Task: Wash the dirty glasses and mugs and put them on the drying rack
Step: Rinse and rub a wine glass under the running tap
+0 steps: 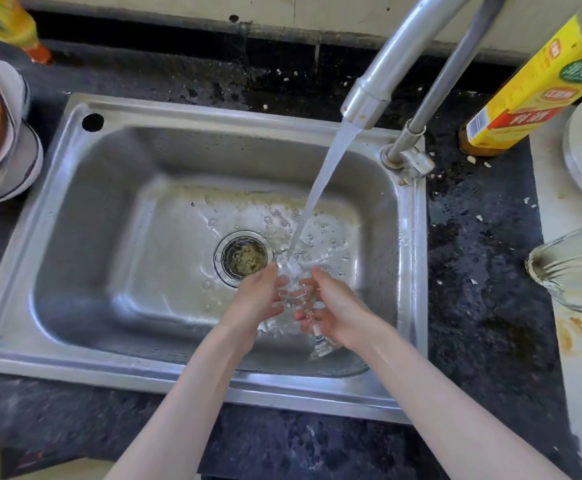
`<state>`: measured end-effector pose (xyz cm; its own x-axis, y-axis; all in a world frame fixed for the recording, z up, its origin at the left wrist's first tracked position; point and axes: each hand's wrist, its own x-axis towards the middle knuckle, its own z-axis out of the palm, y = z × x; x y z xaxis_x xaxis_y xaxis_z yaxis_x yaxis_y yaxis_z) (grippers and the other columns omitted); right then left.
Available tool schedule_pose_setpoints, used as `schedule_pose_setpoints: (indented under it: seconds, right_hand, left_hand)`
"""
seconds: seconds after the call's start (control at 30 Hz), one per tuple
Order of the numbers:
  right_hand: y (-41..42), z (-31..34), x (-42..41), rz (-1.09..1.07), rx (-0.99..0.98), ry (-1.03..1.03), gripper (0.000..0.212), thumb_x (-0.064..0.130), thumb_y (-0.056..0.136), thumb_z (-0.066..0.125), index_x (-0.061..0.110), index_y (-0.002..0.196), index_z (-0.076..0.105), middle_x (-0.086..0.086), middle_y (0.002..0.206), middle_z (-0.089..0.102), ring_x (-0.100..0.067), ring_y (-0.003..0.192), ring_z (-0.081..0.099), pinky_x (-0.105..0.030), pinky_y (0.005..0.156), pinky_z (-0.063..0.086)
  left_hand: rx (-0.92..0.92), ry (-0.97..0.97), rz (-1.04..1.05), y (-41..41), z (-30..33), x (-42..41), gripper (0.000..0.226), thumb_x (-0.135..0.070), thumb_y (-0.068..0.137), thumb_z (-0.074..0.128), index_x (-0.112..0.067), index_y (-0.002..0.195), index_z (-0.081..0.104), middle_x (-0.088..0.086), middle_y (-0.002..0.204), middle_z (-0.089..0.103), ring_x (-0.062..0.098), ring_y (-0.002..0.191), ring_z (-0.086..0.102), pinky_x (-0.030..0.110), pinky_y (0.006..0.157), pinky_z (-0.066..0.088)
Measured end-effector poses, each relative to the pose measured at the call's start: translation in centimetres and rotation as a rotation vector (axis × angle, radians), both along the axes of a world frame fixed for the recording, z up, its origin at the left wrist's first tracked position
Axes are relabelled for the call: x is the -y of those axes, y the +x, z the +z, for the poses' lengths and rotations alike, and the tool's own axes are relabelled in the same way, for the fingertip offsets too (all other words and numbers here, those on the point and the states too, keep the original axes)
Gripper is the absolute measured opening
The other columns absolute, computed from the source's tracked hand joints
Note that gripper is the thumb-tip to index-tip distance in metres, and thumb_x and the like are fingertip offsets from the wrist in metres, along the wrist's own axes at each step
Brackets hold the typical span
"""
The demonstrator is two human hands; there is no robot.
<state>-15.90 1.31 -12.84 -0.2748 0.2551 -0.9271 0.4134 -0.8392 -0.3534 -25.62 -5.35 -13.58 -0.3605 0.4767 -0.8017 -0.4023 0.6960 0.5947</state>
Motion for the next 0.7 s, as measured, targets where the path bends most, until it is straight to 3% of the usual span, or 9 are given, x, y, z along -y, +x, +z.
schedule_pose_setpoints:
  seconds: [0.1,0.27,0.37,0.43,0.53,0.6,0.7]
  right_hand:
    - [-0.2,-0.5,0.0,0.018,-0.014,0.201,0.038,0.043,0.102,0.024,0.021,0.095,0.054,-0.006,0.102,0.066,-0.017,0.072,0.056,-0.026,0.064,0.042]
    - [-0.7,0.0,-0.4,-0.079,-0.143,0.336,0.050,0.050,0.100,0.022,0.026,0.084,0.063,0.008,0.070,0.065,-0.005,0.055,0.050,-0.022,0.056,0.033]
    - [-1.0,-0.1,-0.5,-0.050,-0.237,0.371,0.060,0.051,0.100,0.015,0.029,0.084,0.068,0.013,0.063,0.066,0.000,0.050,0.050,-0.020,0.054,0.032]
    - [-1.2,0.0,-0.5,-0.041,-0.286,0.393,0.063,0.051,0.100,0.012,0.029,0.082,0.069,0.009,0.057,0.061,-0.005,0.046,0.046,-0.020,0.047,0.030]
    - [-1.4,0.0,-0.1,-0.070,-0.398,0.387,0.061,0.052,0.099,0.015,0.026,0.078,0.067,0.003,0.053,0.046,-0.011,0.048,0.034,-0.025,0.048,0.023]
    - [-1.8,-0.1,0.6,-0.054,-0.461,0.436,0.056,0.055,0.096,0.020,0.026,0.091,0.067,0.002,0.059,0.044,-0.010,0.051,0.032,-0.025,0.050,0.023]
    - [-2.2,0.4,1.0,0.027,-0.428,0.531,0.057,0.053,0.099,0.017,0.021,0.115,0.062,0.009,0.062,0.050,0.001,0.049,0.040,-0.016,0.048,0.029]
  left_hand:
    - [-0.079,0.165,-0.018,0.2,0.6,0.2,0.033,-0.031,0.098,0.042,-0.016,0.127,0.051,-0.003,0.118,0.062,0.011,0.101,0.061,0.025,0.085,0.050]
    - [-0.194,0.353,-0.074,-0.5,1.5,0.2,0.034,-0.024,0.090,0.058,-0.024,0.123,0.050,-0.008,0.115,0.060,0.001,0.103,0.059,0.017,0.081,0.050]
    - [-0.319,0.410,-0.205,-0.7,2.2,0.1,0.051,-0.020,0.086,0.063,-0.026,0.132,0.043,-0.019,0.117,0.052,-0.008,0.104,0.053,0.009,0.081,0.045]
    - [-0.328,0.436,-0.255,-0.7,2.4,0.0,0.062,-0.022,0.084,0.066,-0.029,0.137,0.036,-0.027,0.117,0.046,-0.013,0.104,0.051,0.006,0.085,0.042]
    - [-0.327,0.479,-0.192,-0.8,2.7,-0.7,0.062,-0.041,0.076,0.072,-0.036,0.129,0.039,-0.021,0.121,0.050,-0.013,0.105,0.051,0.007,0.087,0.041]
    - [-0.365,0.470,-0.078,-0.5,2.7,-1.5,0.053,-0.053,0.075,0.068,-0.034,0.120,0.046,-0.012,0.115,0.057,-0.002,0.102,0.058,0.009,0.080,0.046]
    - [-0.374,0.447,0.072,0.3,3.1,-2.6,0.038,-0.048,0.084,0.050,-0.024,0.113,0.049,-0.009,0.103,0.059,0.000,0.091,0.060,0.009,0.075,0.046]
